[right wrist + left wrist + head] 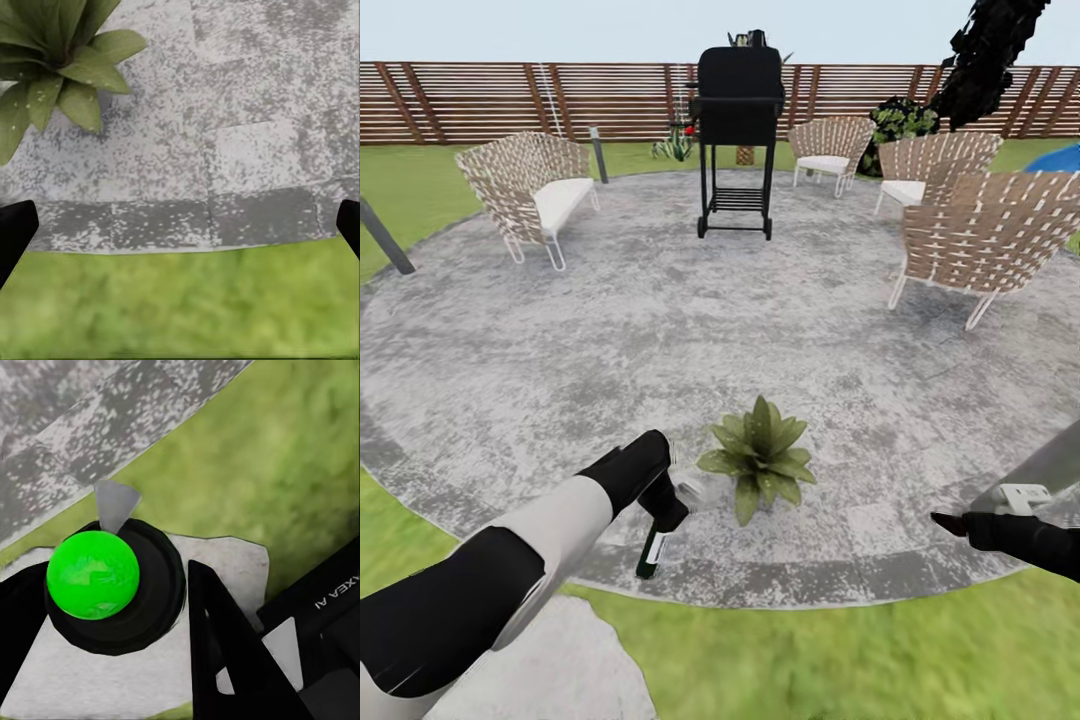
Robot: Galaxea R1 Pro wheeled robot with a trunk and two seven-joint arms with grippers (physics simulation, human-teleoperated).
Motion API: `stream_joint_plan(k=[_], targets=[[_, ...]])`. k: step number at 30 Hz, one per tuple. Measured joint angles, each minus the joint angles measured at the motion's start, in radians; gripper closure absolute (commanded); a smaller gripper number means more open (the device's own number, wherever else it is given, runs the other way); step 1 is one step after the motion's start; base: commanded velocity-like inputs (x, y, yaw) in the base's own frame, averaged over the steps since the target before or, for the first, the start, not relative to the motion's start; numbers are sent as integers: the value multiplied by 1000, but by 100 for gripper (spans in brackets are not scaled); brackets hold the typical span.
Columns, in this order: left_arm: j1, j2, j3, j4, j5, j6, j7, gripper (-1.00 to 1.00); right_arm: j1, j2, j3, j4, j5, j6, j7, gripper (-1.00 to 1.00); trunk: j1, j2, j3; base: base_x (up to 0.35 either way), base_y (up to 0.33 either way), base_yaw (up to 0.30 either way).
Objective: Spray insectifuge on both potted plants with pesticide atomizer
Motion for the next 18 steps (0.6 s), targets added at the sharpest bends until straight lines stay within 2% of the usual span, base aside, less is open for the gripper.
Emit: stream_joint_plan(k=[5, 6, 9, 12, 14, 18], targets=[[6, 19, 0, 7, 1, 0, 7, 100, 0, 0, 0, 0, 0, 0, -1, -100, 0, 0, 0, -12, 309, -230], [14, 34, -1, 8, -4, -1, 15, 100, -1, 0, 0, 0, 0, 0, -2, -100, 0, 0, 0, -3, 309, -255], [19, 57, 2, 8, 1, 0, 22, 100, -1, -1, -3, 0, 0, 1, -4, -100, 0, 0, 0, -2, 309, -260], [22, 86, 7, 8, 1, 0, 25, 100, -2, -1, -60, 0, 1, 1, -4, -100, 0, 0, 0, 0, 309, -263], [22, 93, 9, 8, 2, 0, 26, 100, -4, -1, -90, 0, 1, 1, -3, -100, 0, 0, 0, 0, 309, -207], [23, 100, 13, 7, 5, 1, 26, 100, -6, 0, -116, 0, 1, 1, -3, -100, 0, 0, 0, 0, 309, -67]])
